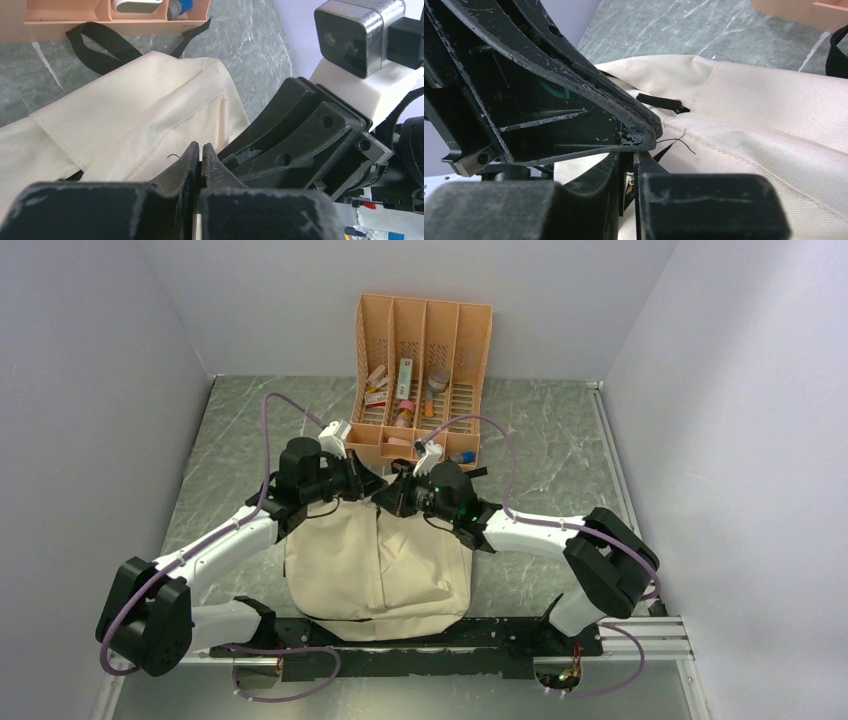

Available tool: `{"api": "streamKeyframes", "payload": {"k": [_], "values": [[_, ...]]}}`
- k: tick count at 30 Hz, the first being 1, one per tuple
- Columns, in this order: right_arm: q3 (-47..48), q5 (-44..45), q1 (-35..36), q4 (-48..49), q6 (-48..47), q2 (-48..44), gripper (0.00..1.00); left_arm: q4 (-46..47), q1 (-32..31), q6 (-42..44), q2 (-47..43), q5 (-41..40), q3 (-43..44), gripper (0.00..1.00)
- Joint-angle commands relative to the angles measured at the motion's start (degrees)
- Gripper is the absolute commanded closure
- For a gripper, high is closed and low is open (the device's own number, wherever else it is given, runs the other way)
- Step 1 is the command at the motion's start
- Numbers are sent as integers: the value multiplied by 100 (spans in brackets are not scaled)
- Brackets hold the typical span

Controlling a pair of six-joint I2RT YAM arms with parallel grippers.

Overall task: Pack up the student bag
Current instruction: Zip the student bag at the center of the board.

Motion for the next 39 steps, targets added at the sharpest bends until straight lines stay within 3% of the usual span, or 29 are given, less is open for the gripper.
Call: {"api": "streamKeyframes", "payload": {"k": [1, 4, 8, 11, 18, 28, 39], "values": [[31, 373, -80, 729, -41, -10, 93, 56, -84, 29, -29, 259, 197, 95], [-44, 383, -74, 664, -105, -44, 100, -158, -76, 20, -15, 58, 240, 91], [-194, 465, -70, 557, -89, -95, 100, -720, 84, -103, -230, -596, 249, 61], [-322, 500, -70, 552, -55, -142, 100, -1194, 371, -270, -494, -933, 141, 50], [-419, 410, -74, 553, -114, -174, 100, -1901, 586, -293, -652, -979, 89, 46], [-461, -27, -61, 944, -438, -153, 100, -2499, 577, -270, -55, -686, 483, 44], [-274, -155, 157, 907, -809, -61, 100, -2353, 542, -646, 165, -575, 646, 32]]}}
